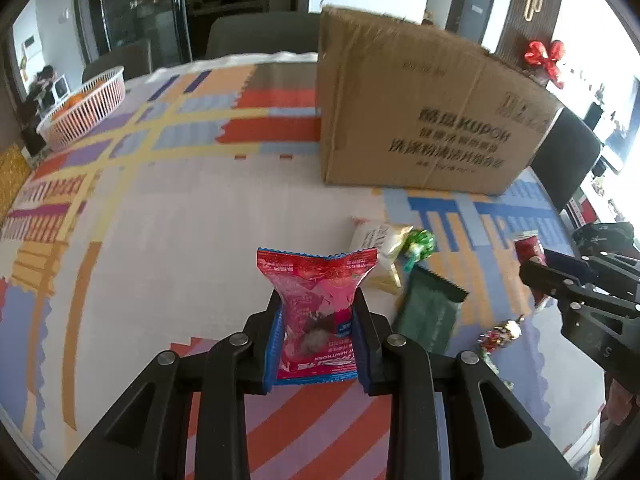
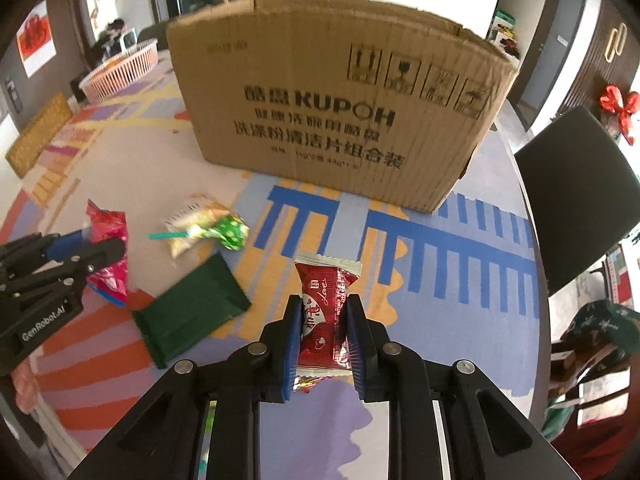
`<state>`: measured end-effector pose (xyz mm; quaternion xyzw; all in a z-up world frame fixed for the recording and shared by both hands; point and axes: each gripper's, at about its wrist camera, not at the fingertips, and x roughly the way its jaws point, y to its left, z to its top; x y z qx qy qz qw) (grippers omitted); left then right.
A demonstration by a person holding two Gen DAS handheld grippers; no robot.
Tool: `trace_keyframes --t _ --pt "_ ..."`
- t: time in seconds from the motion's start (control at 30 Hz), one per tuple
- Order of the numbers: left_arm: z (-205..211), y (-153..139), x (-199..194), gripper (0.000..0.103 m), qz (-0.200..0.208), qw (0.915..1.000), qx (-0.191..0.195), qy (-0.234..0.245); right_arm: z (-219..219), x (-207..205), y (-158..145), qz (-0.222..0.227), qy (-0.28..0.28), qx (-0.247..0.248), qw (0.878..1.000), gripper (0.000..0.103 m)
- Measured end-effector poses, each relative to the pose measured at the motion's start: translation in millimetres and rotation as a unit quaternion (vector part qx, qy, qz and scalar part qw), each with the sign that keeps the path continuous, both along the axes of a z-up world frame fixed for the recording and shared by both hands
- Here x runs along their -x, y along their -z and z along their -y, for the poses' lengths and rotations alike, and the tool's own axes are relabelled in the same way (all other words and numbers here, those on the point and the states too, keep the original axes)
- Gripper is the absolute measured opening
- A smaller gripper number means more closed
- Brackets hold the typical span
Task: Organize snacks
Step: 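Carry the red wafer and pink bag into the box and open both grippers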
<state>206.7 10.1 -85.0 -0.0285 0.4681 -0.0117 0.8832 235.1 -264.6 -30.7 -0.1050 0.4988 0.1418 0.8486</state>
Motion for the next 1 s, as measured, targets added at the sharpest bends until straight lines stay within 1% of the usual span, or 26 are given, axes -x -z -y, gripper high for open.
trace_keyframes --t 0.23,0.43,0.53,0.77,1.0 --pt "4 -33 11 0.03 0.039 0.9991 0.008 0.013 1 9 -22 0.025 0.017 -0.027 0.999 0.023" --pt "9 -65 16 0.03 0.076 0.9966 0.019 0.026 3 18 -51 0.062 0.022 -0.047 0.997 0.023" --pt "12 -77 16 0.03 0.09 0.9952 0.023 0.03 4 22 -69 0.083 0.024 -0.057 0.995 0.023" --pt "21 -105 10 0.03 0.123 0.991 0.028 0.046 8 22 -100 0.119 0.031 -0.081 0.989 0.023" --pt "32 -134 -3 0.03 0.155 0.9855 0.027 0.062 12 10 -118 0.138 0.039 -0.095 0.985 0.023"
